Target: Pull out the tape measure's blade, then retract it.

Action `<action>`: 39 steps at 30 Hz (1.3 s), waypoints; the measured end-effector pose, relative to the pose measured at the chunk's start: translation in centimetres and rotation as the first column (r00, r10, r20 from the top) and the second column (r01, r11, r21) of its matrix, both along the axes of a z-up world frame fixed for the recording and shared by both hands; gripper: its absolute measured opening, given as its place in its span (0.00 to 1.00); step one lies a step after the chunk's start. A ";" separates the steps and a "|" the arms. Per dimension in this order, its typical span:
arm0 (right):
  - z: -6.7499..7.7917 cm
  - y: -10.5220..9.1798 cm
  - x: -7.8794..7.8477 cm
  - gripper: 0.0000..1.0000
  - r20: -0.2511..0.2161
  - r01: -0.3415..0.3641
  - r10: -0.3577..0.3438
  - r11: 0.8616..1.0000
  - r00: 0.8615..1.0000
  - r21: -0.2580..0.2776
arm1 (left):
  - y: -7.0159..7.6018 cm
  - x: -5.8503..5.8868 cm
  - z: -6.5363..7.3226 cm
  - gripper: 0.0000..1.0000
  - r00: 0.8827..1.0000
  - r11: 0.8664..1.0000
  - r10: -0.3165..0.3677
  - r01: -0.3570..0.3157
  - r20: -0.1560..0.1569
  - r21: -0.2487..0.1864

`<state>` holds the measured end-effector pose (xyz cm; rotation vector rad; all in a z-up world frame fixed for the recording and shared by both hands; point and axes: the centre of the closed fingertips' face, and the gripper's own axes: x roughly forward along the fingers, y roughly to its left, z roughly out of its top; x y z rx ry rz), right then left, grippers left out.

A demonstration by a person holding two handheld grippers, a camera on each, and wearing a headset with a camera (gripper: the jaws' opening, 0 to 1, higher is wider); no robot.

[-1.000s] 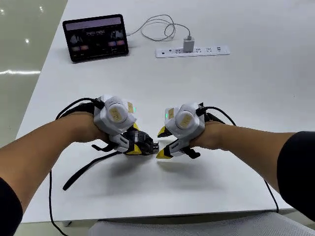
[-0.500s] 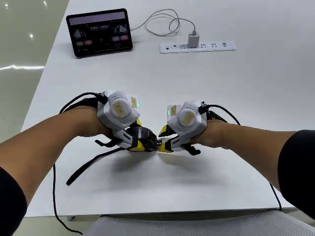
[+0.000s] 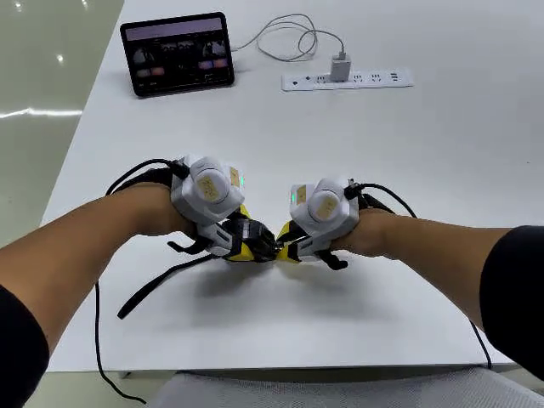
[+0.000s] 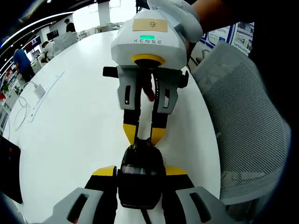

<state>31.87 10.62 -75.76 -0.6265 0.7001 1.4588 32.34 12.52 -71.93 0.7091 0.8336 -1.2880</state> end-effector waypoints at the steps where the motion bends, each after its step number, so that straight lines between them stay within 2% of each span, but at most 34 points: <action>1: 0.0 0.0 0.0 0.11 -0.002 0.001 -0.001 1.000 1.000 0.004 | 0.0 0.0 0.0 0.32 1.000 1.000 -0.001 0.001 0.001 0.001; 6: 0.0 0.1 -0.1 0.11 -0.003 -0.006 0.006 1.000 1.000 -0.006 | 0.0 0.0 0.0 0.32 1.000 1.000 0.000 0.000 0.003 -0.002; 10: -0.2 0.2 -0.2 0.12 0.031 -0.042 0.043 0.999 0.999 -0.023 | -0.1 -0.1 0.0 0.33 1.000 1.000 -0.001 0.001 0.006 0.000; 15: -0.2 0.1 -0.1 0.10 0.047 -0.051 0.052 0.999 0.998 -0.019 | -0.1 -0.1 0.0 0.33 1.000 1.000 0.001 -0.001 0.009 0.003; 22: -0.2 -0.1 0.0 0.09 0.032 -0.036 0.037 0.999 0.999 -0.026 | 0.0 -0.1 0.0 0.33 1.000 1.000 0.005 -0.005 0.004 0.001; 39: -0.2 -0.7 0.0 0.09 0.035 -0.028 0.030 0.999 0.999 -0.038 | -0.1 -0.1 0.0 0.33 1.000 1.000 0.012 -0.012 -0.001 -0.006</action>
